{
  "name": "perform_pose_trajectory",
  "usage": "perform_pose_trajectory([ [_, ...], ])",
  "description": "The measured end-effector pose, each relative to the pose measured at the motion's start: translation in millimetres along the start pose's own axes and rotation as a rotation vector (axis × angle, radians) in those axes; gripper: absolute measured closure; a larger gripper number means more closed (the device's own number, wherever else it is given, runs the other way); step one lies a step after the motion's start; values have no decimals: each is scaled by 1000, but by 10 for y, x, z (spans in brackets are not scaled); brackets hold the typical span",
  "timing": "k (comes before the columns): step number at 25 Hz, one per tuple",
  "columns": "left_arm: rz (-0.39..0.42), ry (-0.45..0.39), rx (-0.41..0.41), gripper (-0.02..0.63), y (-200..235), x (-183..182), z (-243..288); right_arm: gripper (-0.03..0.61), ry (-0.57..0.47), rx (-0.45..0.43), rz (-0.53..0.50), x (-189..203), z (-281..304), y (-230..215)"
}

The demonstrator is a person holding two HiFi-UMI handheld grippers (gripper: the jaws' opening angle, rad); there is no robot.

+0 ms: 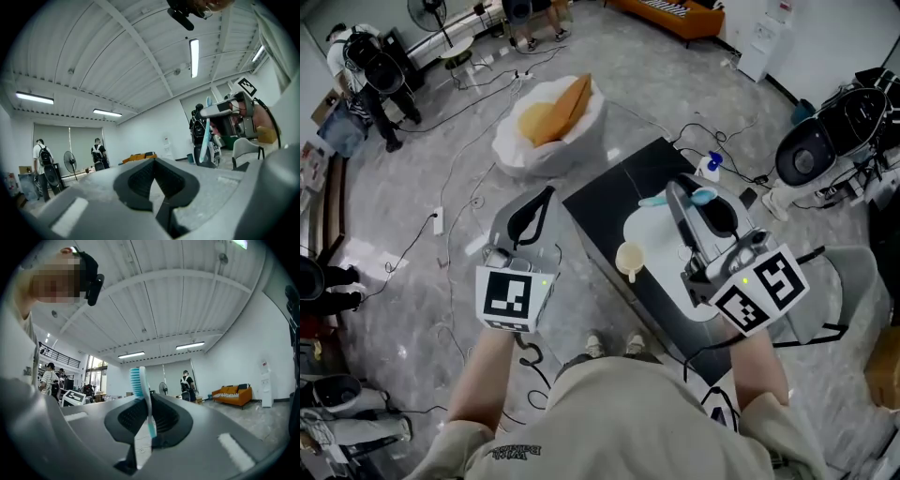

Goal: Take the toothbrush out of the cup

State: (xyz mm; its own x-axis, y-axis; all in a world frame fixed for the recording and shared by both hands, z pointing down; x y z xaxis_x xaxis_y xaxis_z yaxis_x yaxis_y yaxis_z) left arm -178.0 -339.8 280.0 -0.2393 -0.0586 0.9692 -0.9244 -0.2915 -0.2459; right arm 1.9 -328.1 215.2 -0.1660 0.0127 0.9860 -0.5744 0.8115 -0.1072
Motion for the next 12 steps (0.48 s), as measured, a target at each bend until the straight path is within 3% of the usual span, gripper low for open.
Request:
perform_pose_trajectory([
  [6,14,-63,-50,612,60,-383,-311,558,-34,26,-67,-303,-232,128],
  [12,39,-65,-58,613,32,-396,-482,558,0,39,-110,-201,-347,184],
])
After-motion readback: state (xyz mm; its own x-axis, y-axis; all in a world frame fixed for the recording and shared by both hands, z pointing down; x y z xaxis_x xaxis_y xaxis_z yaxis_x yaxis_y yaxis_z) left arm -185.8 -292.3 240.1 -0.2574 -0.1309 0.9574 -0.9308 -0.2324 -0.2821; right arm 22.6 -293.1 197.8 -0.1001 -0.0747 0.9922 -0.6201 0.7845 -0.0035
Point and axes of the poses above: the fingertips, and each gripper's own axes: z forward along the fingers, y to its left, x out of its underside, the point moved 2 cm from there along -z, backward along the fingers, and after that the axes turned 7 degrees about -x, right-handed, at the moved point
